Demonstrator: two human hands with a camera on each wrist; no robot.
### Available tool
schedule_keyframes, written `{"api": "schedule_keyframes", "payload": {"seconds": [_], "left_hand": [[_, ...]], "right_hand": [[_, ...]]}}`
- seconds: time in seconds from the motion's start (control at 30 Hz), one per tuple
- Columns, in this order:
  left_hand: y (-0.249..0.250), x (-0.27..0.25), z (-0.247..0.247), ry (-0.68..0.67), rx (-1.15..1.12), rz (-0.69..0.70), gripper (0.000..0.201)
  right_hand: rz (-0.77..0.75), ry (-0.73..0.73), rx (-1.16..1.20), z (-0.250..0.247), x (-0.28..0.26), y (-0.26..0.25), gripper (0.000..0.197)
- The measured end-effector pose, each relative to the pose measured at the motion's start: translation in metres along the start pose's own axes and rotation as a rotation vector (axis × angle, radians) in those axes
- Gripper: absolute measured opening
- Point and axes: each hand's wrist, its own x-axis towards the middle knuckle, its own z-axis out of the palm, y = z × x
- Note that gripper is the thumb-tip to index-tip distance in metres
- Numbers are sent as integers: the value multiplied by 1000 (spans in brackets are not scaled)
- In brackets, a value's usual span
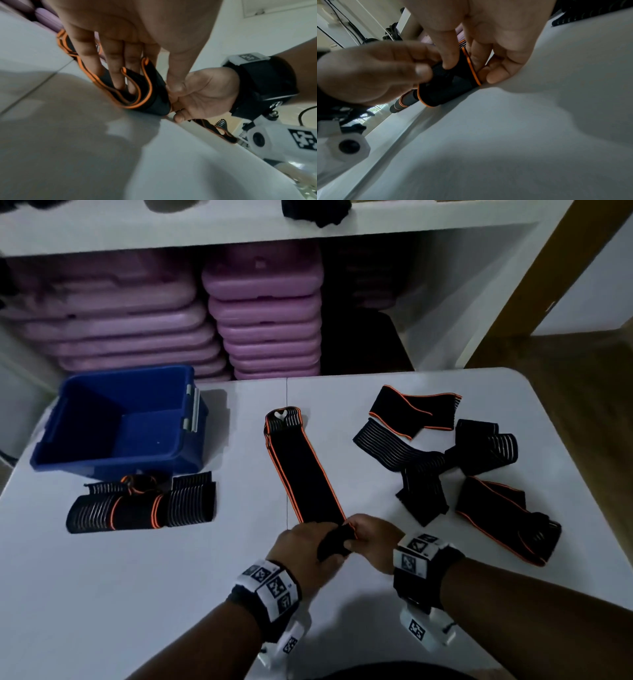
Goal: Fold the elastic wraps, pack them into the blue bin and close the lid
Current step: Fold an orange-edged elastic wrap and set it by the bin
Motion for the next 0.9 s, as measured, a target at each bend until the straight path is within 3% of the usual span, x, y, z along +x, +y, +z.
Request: {"api": "schedule_keyframes", "payload": {"seconds": [0.17,0.37,0.53,0.67,0.77,0.9], "left_hand": [[-12,-5,21,19,61,-31,54],[-14,1,32,46,112,-37,53],[-15,9,24,35,141,-62,49],[-25,12,14,78,87,-124,55],[-30,10,9,106,54,-53,57],[-25,5,11,35,171,120,66]], "right_hand": [[-18,28,45,5,-2,5,20],[27,133,39,11,3,12,20],[47,78,23,9,13,9,32],[76,50,-15,5,18,8,27],[92,54,-14,5,23,10,23],[72,73,-38,7,24,12,23]]}}
